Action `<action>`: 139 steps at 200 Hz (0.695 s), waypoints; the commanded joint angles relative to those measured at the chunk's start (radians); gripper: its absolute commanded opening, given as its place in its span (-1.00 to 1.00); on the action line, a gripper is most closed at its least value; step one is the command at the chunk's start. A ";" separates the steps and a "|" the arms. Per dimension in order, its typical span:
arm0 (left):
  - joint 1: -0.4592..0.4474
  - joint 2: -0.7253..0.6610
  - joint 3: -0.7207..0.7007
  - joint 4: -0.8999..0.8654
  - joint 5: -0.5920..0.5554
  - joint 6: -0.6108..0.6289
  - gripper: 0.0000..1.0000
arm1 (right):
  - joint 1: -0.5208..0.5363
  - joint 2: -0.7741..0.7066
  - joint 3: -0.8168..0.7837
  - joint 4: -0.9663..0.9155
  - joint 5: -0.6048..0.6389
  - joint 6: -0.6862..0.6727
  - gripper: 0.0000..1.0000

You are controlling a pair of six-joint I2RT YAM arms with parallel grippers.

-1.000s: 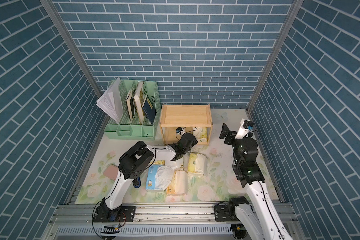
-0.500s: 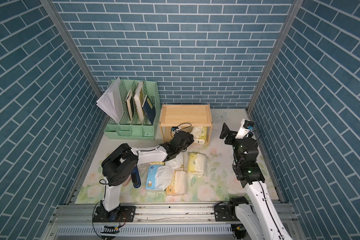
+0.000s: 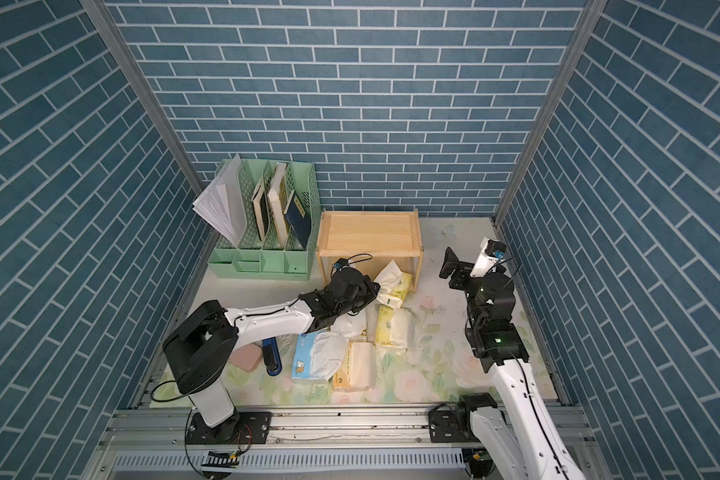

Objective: Remove the tissue boxes from the shelf
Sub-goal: Pick up a box of tissues from the shelf, then place the box of tissues at the center of the board.

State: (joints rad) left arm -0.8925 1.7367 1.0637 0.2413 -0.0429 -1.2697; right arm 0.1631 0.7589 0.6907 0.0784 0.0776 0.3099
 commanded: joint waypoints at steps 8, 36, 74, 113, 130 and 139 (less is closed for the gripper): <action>-0.026 -0.077 -0.061 -0.046 0.046 -0.010 -1.00 | -0.010 -0.021 0.031 -0.034 -0.030 0.000 1.00; -0.034 -0.145 -0.080 -0.124 0.125 -0.009 -1.00 | -0.012 -0.018 0.041 -0.046 -0.055 0.003 1.00; -0.037 -0.261 -0.088 -0.300 0.256 -0.003 -1.00 | -0.013 -0.010 0.057 -0.042 -0.084 0.024 1.00; -0.061 -0.377 -0.134 -0.441 0.345 -0.059 -1.00 | -0.013 -0.021 0.057 -0.043 -0.084 0.026 1.00; -0.083 -0.395 -0.143 -0.480 0.373 -0.073 -1.00 | -0.014 -0.030 0.049 -0.043 -0.079 0.028 1.00; -0.098 -0.396 -0.141 -0.507 0.373 -0.072 -1.00 | -0.015 -0.029 0.046 -0.043 -0.079 0.028 1.00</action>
State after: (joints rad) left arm -0.9565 1.3521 0.9375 -0.1524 0.2737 -1.3201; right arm 0.1539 0.7498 0.7254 0.0299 0.0055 0.3107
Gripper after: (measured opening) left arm 0.072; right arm 0.998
